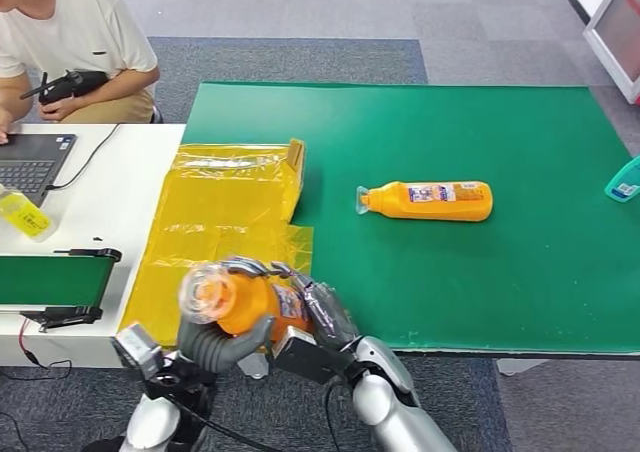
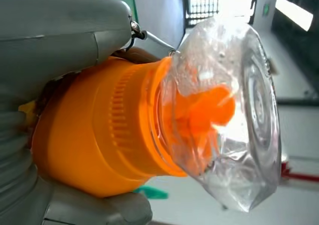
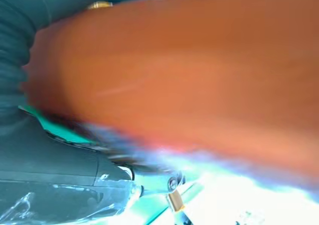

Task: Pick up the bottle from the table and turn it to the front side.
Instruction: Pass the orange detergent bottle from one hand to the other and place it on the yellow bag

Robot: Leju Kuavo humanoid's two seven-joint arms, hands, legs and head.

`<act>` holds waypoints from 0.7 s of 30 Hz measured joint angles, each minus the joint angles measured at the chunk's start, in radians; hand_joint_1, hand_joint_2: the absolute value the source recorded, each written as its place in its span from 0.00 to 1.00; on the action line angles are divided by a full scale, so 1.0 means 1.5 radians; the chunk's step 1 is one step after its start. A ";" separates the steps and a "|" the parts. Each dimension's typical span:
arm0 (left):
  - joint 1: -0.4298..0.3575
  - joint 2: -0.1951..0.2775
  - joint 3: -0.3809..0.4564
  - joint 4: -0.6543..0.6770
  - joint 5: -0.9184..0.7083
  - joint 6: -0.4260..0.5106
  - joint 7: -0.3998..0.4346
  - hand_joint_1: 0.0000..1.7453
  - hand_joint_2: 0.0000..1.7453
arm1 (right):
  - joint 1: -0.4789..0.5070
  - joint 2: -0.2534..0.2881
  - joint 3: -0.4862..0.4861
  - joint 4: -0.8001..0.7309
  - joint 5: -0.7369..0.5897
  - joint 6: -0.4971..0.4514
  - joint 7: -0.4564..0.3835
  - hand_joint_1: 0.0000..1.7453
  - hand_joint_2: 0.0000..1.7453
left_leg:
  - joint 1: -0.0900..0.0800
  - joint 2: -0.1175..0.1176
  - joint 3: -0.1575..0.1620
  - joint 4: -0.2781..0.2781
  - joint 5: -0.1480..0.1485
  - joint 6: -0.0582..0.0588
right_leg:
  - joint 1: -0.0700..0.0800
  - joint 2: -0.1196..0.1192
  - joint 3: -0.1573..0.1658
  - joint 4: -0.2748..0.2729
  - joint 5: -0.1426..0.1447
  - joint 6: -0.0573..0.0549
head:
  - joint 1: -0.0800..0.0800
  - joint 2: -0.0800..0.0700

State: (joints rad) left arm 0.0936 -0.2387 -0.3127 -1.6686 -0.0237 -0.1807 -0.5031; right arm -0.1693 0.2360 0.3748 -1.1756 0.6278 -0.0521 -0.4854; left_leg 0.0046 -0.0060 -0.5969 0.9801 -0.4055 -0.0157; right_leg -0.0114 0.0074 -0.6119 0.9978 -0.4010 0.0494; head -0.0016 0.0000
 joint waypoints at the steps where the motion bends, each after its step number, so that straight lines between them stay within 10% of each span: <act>1: 0.005 -0.004 0.010 -0.009 0.004 0.005 -0.008 1.00 1.00 | 0.000 0.000 -0.005 -0.004 -0.002 0.002 0.003 0.00 1.00 | 0.000 0.000 0.000 0.000 0.000 0.000 | 0.000 0.000 0.000 0.000 0.000 0.000 | 0.000 0.000; 9: 0.024 -0.022 0.070 -0.116 -0.220 0.135 -0.024 1.00 1.00 | 0.014 0.000 -0.033 -0.028 -0.010 0.005 0.011 0.00 1.00 | 0.000 0.000 0.000 0.000 0.000 0.000 | 0.000 0.000 0.000 0.000 0.000 0.000 | 0.000 0.000; 21: -0.094 0.042 0.035 -0.094 -0.901 0.323 0.194 1.00 1.00 | 0.050 -0.001 -0.073 -0.059 -0.046 0.040 -0.013 0.00 1.00 | 0.000 0.000 0.000 0.000 0.001 0.000 | 0.000 0.000 0.000 0.000 0.001 0.000 | 0.000 0.000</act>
State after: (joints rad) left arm -0.0478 -0.1757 -0.2607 -1.8102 -1.3751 0.3031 -0.2115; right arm -0.0938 0.2341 0.2651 -1.2640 0.5583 0.0081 -0.5045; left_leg 0.0048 -0.0064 -0.5968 0.9801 -0.4043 -0.0160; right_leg -0.0112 0.0072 -0.6123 0.9977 -0.4002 0.0490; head -0.0018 0.0000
